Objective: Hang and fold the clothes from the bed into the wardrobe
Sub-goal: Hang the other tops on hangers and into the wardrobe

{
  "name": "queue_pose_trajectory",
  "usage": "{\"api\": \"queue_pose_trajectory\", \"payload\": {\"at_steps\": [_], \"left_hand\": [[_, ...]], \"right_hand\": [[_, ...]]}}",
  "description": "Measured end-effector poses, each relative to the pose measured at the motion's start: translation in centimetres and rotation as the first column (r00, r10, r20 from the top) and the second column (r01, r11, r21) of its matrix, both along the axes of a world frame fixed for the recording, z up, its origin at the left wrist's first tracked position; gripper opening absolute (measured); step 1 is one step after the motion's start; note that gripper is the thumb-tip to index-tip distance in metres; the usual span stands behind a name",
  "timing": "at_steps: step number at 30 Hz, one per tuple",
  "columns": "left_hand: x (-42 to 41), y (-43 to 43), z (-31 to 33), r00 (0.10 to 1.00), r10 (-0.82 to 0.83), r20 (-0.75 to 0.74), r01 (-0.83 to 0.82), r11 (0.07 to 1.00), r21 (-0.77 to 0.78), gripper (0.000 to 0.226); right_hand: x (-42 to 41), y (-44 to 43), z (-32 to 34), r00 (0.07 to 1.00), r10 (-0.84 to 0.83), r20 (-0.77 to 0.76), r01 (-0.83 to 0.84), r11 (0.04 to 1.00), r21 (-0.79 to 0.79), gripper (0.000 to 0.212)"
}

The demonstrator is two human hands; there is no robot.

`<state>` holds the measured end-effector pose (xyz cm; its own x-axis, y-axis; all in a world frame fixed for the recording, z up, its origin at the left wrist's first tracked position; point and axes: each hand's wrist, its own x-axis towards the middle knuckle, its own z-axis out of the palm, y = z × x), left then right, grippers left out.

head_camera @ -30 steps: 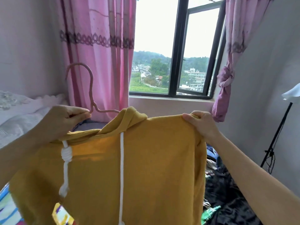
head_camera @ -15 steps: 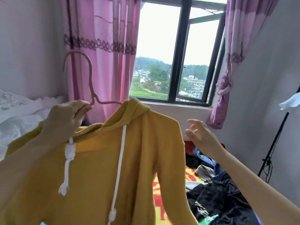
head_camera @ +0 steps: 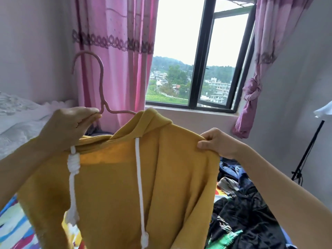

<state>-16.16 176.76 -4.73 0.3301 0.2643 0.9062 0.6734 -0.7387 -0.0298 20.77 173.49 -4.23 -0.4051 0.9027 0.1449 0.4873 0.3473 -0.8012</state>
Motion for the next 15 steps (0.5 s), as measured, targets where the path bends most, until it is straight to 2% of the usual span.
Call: {"api": "queue_pose_trajectory", "payload": {"at_steps": [2,3,5,6,8,10,12,15], "left_hand": [[-0.7,-0.1,-0.2,0.996,-0.015,0.092,0.017,1.000,-0.016,0.028],[-1.0,-0.3,-0.3,0.995,-0.040,0.087,0.045,0.997,-0.063,0.012],[-0.8,-0.6,-0.5,0.997,-0.028,0.078,0.037,0.992,-0.121,0.037],[-0.6,-0.8,-0.5,0.997,-0.001,0.076,0.012,0.989,-0.144,0.037],[-0.6,-1.1,-0.3,0.999,0.031,0.039,-0.028,0.996,-0.081,0.012],[0.1,-2.0,-0.1,1.000,0.023,0.017,-0.023,1.000,-0.010,0.039],[1.2,-2.9,0.2,0.998,0.047,-0.039,-0.046,0.998,0.033,0.063],[2.1,-5.0,0.4,0.991,0.106,-0.085,-0.102,0.993,0.053,0.068]], "right_hand": [[0.4,0.7,-0.2,0.996,-0.006,-0.084,0.005,1.000,-0.009,0.046],[0.4,0.9,-0.2,0.995,-0.024,-0.098,0.022,1.000,-0.023,0.056],[0.3,0.9,-0.1,0.996,-0.038,-0.076,0.036,0.999,-0.026,0.065],[0.0,0.7,0.2,0.998,-0.049,-0.033,0.049,0.999,0.013,0.070],[-1.9,-0.1,1.2,0.993,-0.116,0.018,0.112,0.984,0.139,0.065],[-4.7,-0.8,1.9,0.976,-0.209,0.067,0.175,0.927,0.332,0.062],[-7.6,-1.6,2.7,0.963,-0.189,0.190,0.081,0.881,0.467,0.060],[-11.1,-3.1,3.3,0.942,-0.018,0.335,-0.114,0.922,0.370,0.034]]}}
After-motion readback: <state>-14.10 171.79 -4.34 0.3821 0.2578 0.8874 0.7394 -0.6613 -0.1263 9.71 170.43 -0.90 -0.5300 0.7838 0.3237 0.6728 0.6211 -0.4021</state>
